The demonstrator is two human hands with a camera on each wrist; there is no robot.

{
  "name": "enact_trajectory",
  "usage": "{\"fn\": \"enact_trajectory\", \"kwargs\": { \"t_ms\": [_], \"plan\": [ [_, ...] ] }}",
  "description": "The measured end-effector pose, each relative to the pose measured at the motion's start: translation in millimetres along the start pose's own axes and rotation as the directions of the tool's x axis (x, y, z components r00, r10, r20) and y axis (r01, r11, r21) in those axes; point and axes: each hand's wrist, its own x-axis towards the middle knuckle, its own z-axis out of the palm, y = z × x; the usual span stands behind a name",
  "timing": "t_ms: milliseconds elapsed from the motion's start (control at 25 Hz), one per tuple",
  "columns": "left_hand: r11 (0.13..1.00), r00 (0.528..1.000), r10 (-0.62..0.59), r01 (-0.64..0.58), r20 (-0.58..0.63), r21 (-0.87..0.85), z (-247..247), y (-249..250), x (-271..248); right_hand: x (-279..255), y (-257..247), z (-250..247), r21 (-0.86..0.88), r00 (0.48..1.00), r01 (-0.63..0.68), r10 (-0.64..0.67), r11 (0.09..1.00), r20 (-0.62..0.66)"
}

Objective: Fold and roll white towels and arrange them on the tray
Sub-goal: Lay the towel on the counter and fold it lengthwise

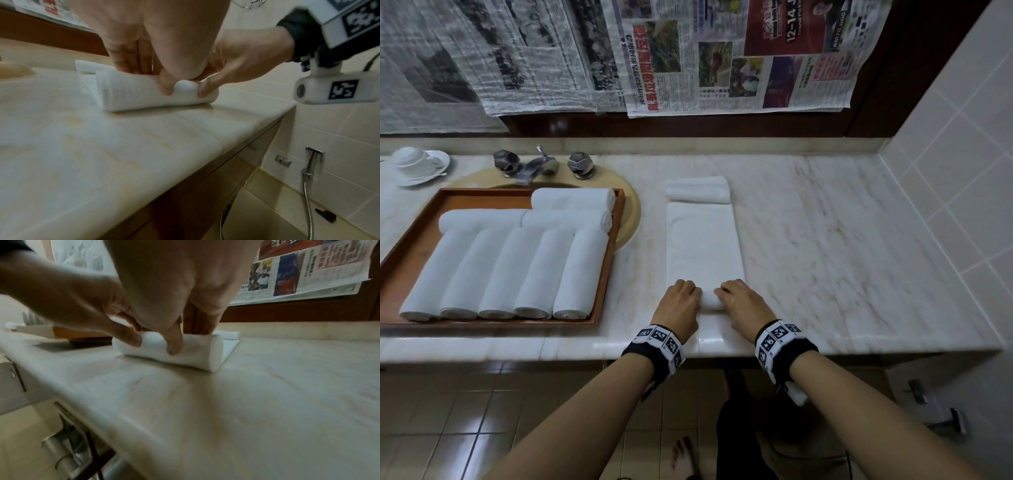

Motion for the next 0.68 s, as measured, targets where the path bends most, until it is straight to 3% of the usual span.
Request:
{"fn": "enact_trajectory", "kwargs": {
  "t_ms": [120, 240, 320, 480, 560, 680],
  "plan": [
    [0.998, 0.998, 0.064, -0.064, -0.025, 0.031, 1.9, -4.0, -4.7, 2.0, 7.0, -3.1, 0.005, 0.993, 0.035, -0.035, 0.999, 0.112],
    [0.991, 0.985, 0.114, -0.122, -0.126, -0.054, 8.0, 0.2, -15.2, 5.3, 11.8, -5.3, 0.04, 0.98, 0.051, -0.057, 0.998, 0.19],
    [0.986, 0.984, 0.121, -0.134, -0.128, -0.099, 12.4, 1.4, -20.9, 5.8, 11.5, -5.4, 0.065, 0.976, 0.049, -0.062, 0.997, 0.207],
    [0.983, 0.998, 0.05, -0.056, -0.036, -0.173, 11.4, -6.3, -1.5, -9.3, -7.3, 6.4, 0.027, 0.999, 0.012, -0.011, 1.0, -0.035],
    [0.99, 0.998, 0.043, -0.037, 0.04, -0.138, 6.9, -6.5, 11.8, -12.7, -11.3, 17.0, -0.03, 0.995, 0.042, -0.045, 0.999, -0.094],
    [0.991, 1.0, -0.001, -0.002, -0.017, -0.131, 8.3, -1.9, 11.5, -2.6, -5.4, 10.7, 0.029, 0.996, 0.011, -0.008, 1.0, -0.093]
  ]
}}
